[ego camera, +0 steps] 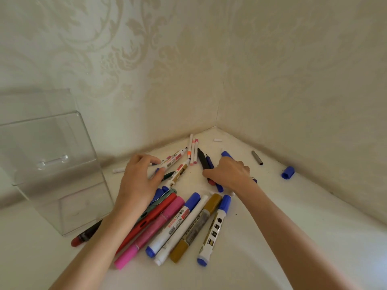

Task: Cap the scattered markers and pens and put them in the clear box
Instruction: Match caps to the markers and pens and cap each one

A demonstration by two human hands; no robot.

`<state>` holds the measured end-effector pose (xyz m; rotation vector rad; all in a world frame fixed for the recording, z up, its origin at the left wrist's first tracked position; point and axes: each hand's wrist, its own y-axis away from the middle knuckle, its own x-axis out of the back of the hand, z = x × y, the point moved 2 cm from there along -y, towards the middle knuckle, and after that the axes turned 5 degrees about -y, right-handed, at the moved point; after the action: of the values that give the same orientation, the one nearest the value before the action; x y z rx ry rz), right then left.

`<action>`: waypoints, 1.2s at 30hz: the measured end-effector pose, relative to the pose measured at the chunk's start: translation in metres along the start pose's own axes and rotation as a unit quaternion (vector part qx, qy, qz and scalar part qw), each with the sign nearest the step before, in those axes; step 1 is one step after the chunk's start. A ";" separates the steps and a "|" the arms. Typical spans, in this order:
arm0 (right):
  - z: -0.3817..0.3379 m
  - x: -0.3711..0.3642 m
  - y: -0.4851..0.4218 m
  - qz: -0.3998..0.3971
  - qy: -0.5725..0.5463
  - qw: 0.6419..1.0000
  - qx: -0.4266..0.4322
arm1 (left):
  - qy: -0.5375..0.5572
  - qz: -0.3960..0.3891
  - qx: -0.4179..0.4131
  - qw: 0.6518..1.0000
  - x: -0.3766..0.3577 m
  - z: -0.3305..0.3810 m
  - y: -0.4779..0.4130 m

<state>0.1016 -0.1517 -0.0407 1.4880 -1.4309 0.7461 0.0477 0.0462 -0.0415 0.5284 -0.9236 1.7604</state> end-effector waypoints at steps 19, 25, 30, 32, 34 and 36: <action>-0.010 0.001 0.064 -0.003 -0.208 0.955 0.214 | 0.439 -0.287 0.145 0.839 -0.030 0.051 0.010; -0.011 0.001 0.078 -0.005 -0.136 0.950 0.281 | 0.529 -0.253 0.178 0.790 -0.028 0.054 0.011; 0.030 0.029 0.064 0.060 -0.185 0.957 0.217 | 0.533 -0.230 0.169 0.797 -0.019 0.049 0.006; 0.058 0.040 0.046 0.113 -0.224 0.960 0.125 | 0.509 -0.239 0.161 0.811 -0.019 0.046 0.008; 0.083 0.048 0.032 0.163 -0.209 0.962 0.066 | 0.487 -0.241 0.152 0.826 -0.019 0.043 0.009; 0.096 0.051 0.023 0.166 -0.178 0.968 0.058 | 0.475 -0.235 0.151 0.834 -0.018 0.040 0.008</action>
<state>0.0705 -0.2574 -0.0293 1.5445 -1.9713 0.8021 0.0438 0.0030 -0.0327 0.0081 0.1895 1.4247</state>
